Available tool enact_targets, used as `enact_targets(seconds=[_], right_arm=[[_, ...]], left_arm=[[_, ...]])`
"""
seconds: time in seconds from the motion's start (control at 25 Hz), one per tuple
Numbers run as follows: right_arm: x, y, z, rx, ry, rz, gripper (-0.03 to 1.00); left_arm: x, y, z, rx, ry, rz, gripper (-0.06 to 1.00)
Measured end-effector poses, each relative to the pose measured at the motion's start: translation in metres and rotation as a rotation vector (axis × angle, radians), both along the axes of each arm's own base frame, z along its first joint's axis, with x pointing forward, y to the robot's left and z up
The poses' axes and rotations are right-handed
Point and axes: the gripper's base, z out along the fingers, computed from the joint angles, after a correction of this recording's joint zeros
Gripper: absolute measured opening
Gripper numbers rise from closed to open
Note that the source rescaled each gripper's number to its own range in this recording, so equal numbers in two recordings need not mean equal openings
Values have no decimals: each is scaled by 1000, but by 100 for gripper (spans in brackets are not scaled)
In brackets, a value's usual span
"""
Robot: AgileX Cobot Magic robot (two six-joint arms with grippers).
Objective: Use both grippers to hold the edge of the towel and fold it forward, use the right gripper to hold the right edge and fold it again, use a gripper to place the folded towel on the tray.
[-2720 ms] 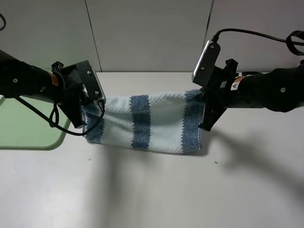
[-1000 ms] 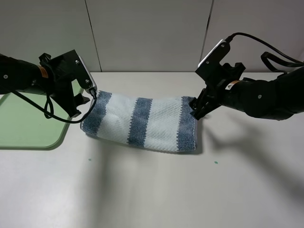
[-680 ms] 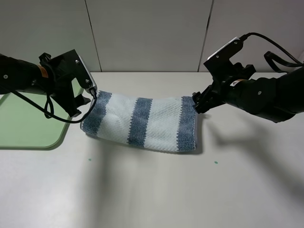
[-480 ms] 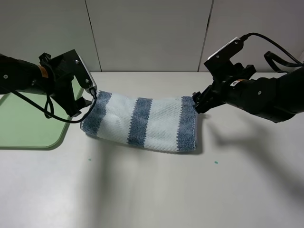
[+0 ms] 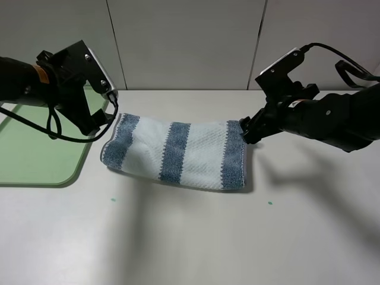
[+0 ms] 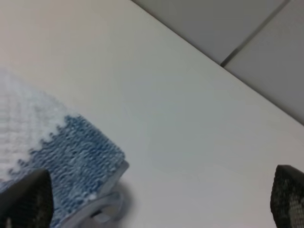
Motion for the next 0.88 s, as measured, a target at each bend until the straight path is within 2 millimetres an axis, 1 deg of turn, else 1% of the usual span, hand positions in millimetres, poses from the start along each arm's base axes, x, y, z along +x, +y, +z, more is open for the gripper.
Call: enact_targets(seconds=[0.12,0.24,0.44,0.52,0.88], right_arm=[[-4,2,6,35,19,1,100],[-11,11,14,65,23,26,100],[-18,22,20,80,19,71,100],[-19,25,21,80,8,79,100],[-20,27,22,98,-2,65,100]], left_arm=[[-11,-5,15,-39,-7,10,95],[-21,-7,26,-54,4,15,95],[-31,-5,42,-86,-26,26,95],[-33,-4,45,-86,-28,28,95],[-35,-3,42,-70,-1,36,95]])
